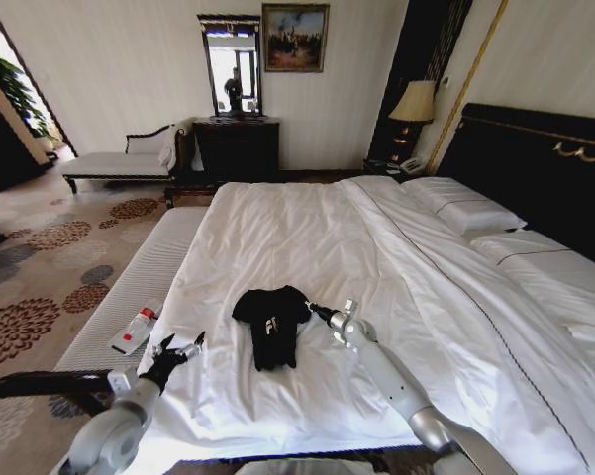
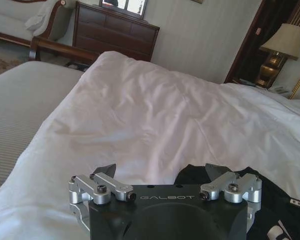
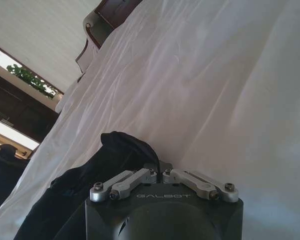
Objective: Fold the clothes on the bed.
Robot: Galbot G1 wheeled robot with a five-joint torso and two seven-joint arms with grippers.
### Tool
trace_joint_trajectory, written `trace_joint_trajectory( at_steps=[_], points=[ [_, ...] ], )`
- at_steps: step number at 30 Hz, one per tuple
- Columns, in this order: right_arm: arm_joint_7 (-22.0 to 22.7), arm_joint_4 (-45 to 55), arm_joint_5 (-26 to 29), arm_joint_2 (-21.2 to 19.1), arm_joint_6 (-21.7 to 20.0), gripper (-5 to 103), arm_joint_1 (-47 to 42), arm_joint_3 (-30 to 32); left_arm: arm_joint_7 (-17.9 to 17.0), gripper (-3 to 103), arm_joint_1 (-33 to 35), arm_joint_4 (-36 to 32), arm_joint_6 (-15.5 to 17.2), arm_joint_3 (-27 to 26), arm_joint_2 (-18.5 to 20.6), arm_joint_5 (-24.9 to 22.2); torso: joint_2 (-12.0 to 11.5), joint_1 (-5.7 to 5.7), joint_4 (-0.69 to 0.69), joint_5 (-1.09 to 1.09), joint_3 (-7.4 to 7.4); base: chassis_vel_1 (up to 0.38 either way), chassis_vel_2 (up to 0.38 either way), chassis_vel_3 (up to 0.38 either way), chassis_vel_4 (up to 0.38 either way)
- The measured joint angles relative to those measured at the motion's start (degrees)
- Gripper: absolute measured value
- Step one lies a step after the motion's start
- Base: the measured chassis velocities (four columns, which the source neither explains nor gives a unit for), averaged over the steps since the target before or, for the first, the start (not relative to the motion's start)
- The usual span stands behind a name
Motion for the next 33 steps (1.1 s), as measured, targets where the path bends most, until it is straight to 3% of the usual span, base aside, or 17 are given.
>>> trace_joint_trajectory(
  at_steps=[2, 5, 7, 10, 12, 14, 21, 33],
  points=[
    [0.1, 0.0, 0.0, 0.0, 0.0, 0, 0.0, 0.0, -0.1, 100, -2.3, 1.4, 0.3, 1.7, 0.6, -1.3, 0.0, 0.00, 0.01, 0.00, 0.00, 0.000, 0.000, 0.000, 0.000],
    [0.3, -0.4, 0.1, -0.2, -0.1, 0, 0.4, -0.4, 0.0, 100, -12.2, 7.7, 0.4, 10.3, 0.8, -2.8, 0.0, 0.00, 0.02, 0.01, 0.00, 0.000, 0.000, 0.000, 0.000],
    [0.4, -0.7, 0.1, -0.2, -0.1, 0, 0.5, -0.6, 0.2, 100, -15.4, 9.9, 0.4, 13.3, 0.1, -3.0, 0.0, -0.01, 0.01, 0.02, 0.00, 0.000, 0.000, 0.000, 0.000],
    [0.6, -1.6, 0.1, -0.2, -0.1, 0, 0.9, -1.1, 0.9, 100, -23.2, 17.2, 0.9, 21.5, -4.8, -4.1, 0.0, 0.00, 0.01, 0.00, 0.00, 0.000, 0.000, 0.000, 0.000],
    [0.7, -1.8, 0.0, -0.2, -0.1, 0, 0.9, -1.2, 0.9, 100, -24.3, 18.6, 1.0, 22.8, -5.9, -4.5, 0.0, 0.00, 0.02, 0.01, 0.00, 0.000, 0.000, 0.000, 0.000],
    [1.1, -2.3, -0.1, -0.3, -0.3, 0, 1.3, -1.7, 1.3, 100, -27.8, 24.1, 1.4, 27.1, -10.8, -5.3, 0.0, 0.00, 0.00, 0.01, 0.00, 0.000, 0.000, 0.000, 0.000],
    [1.4, -2.9, -0.3, -0.4, -0.4, 0, 2.0, -1.9, 1.9, 100, -27.6, 26.4, 1.7, 28.3, -14.5, -6.4, 0.0, -0.01, 0.02, 0.02, -0.01, 0.000, 0.000, 0.000, 0.000],
    [1.3, -3.4, -0.7, -0.2, -0.3, 0, 2.1, -1.9, 3.5, 100, -29.3, 29.4, 1.3, 26.5, -15.2, -7.8, 0.0, -0.01, 0.02, 0.00, -0.01, 0.000, 0.000, 0.000, 0.000]
  ],
)
